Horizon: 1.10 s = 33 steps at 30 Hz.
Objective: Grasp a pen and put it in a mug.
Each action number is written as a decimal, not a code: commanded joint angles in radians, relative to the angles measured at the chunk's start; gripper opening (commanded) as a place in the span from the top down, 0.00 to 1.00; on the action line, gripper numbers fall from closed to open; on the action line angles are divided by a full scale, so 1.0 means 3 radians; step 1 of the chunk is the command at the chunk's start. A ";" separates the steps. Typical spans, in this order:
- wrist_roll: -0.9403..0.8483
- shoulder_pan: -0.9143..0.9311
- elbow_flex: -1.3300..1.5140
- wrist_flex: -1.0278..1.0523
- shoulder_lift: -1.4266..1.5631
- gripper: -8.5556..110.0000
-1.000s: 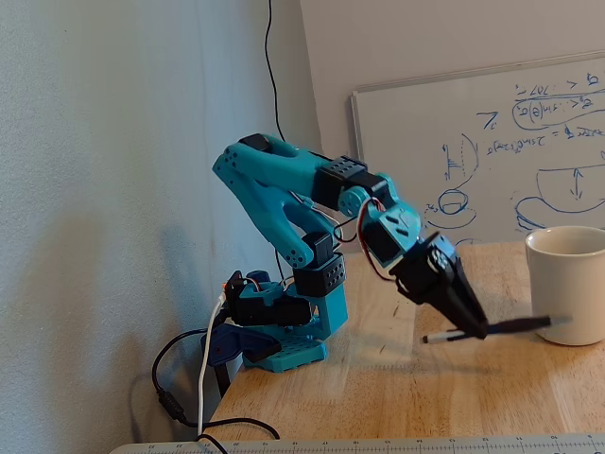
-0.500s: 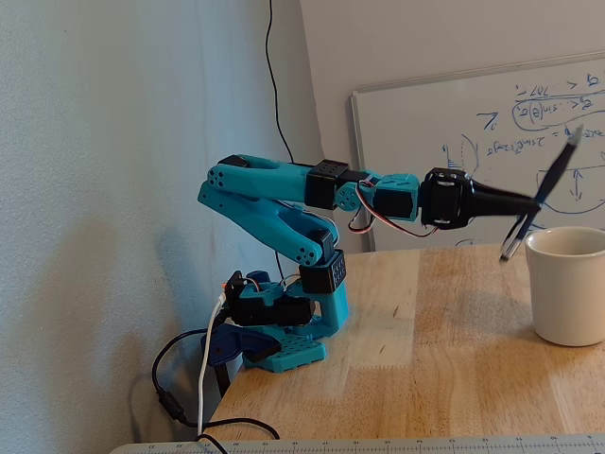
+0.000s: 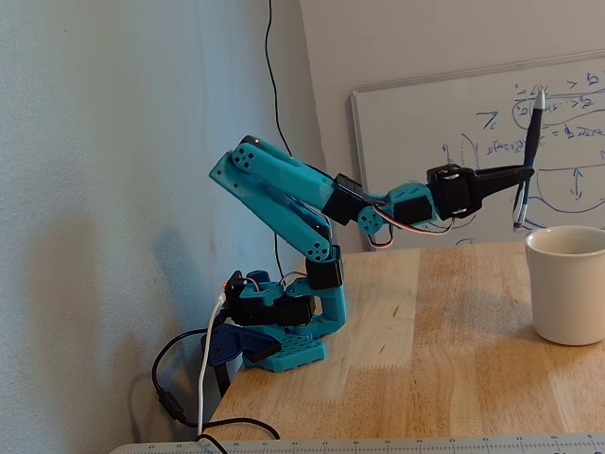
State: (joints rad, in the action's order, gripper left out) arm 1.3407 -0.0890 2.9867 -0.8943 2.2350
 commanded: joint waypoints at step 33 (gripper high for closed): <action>-0.0020 0.0317 -0.0818 -0.0276 -0.1176 0.91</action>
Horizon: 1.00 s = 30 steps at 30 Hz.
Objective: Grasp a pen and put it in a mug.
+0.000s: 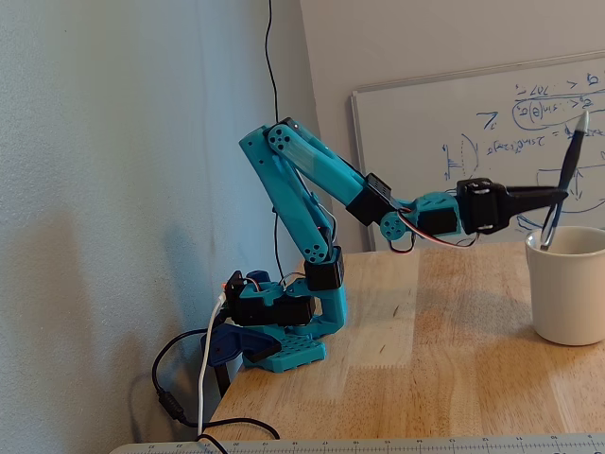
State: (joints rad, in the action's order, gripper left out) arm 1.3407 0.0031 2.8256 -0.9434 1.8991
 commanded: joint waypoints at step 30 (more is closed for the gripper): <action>-0.1452 0.0000 -0.0286 0.2357 0.1243 0.79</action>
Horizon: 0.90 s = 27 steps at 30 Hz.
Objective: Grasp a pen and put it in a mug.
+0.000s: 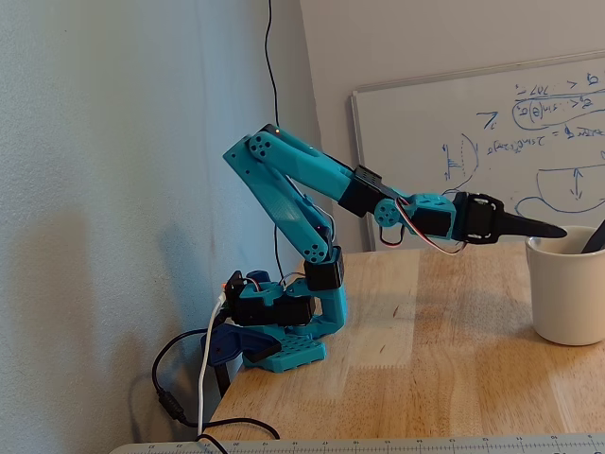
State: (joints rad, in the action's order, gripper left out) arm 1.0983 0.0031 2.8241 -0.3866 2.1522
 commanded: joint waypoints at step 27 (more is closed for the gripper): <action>-0.3405 0.0184 -0.0225 0.4459 0.2649 0.87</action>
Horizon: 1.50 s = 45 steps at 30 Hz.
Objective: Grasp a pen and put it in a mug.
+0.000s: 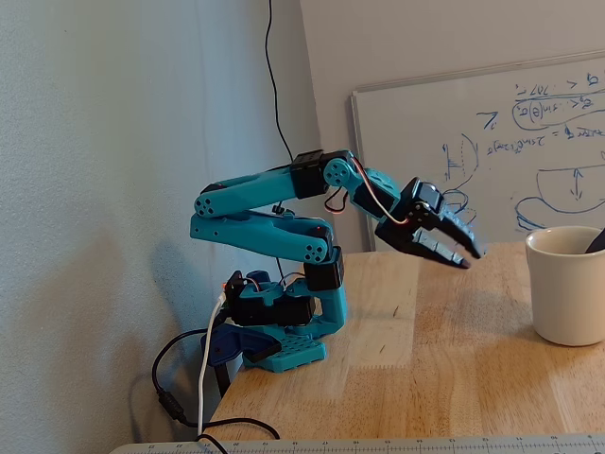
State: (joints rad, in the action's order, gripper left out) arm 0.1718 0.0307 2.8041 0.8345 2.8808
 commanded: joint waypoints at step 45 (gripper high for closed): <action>-0.1038 0.0511 0.1110 0.0905 0.1539 0.91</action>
State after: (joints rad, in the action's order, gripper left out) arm -0.1381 0.1810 3.1585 1.1045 3.3226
